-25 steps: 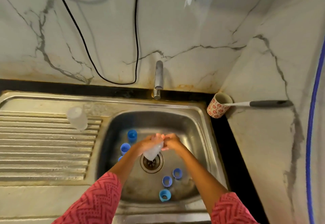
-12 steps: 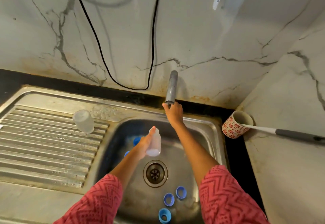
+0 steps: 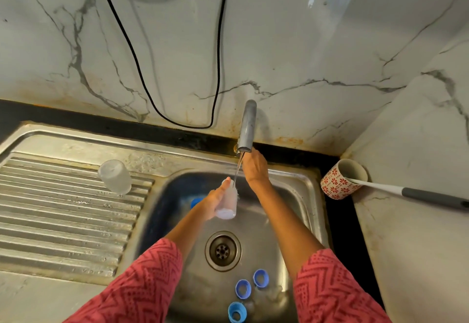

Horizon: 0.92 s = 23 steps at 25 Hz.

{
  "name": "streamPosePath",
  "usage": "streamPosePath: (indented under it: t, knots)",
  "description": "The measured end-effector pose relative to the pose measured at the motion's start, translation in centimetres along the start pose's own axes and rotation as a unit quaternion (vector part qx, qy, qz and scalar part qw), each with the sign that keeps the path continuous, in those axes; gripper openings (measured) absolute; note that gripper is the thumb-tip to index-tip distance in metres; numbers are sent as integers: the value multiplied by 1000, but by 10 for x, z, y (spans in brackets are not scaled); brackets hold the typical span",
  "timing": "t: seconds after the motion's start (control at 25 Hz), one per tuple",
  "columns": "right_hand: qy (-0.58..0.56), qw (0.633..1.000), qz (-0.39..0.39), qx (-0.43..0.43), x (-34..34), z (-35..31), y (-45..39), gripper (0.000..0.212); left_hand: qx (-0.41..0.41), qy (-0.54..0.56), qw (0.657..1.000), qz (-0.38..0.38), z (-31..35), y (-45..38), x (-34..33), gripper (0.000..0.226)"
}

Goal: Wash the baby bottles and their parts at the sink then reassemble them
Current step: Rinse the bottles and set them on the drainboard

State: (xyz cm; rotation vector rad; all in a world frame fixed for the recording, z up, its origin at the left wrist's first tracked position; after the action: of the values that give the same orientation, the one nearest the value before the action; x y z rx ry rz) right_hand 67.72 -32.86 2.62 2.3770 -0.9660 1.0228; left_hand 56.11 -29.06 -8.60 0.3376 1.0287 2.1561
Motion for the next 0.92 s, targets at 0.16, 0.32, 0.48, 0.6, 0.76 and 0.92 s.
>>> streamPosePath:
  t: [0.16,0.32,0.48,0.6,0.76,0.92]
  knots:
    - [95,992,-63,47,9,2,-2,41,-1,22,999,-35,3,-11,-11,108]
    - [186,974,-105,73,12,6,-6,49,-12,53,996,-65,26,2,-23,63]
    - [225,964,-112,83,15,9,-10,50,-17,64,994,-82,35,-5,-35,61]
    - [235,963,-107,79,15,4,-8,48,-5,64,995,-77,31,-11,-39,59]
    - [276,952,-106,84,10,-3,-7,44,27,79,995,-58,19,-14,-33,56]
    - [122,985,-111,40,-1,13,-3,46,1,44,997,-65,20,-5,-18,53]
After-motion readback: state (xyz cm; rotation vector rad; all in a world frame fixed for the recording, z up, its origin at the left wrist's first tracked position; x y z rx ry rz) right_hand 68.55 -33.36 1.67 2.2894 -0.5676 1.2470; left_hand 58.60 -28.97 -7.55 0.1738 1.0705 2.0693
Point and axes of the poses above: each hand's wrist, its own y-axis away from the middle knuckle, its own x-axis out of the back of the hand, z = x × y, the point moved 3 cm from there along -y, towards the middle knuckle, and after that the axes turned 4 degrees about -y, right-handed, at the moved point
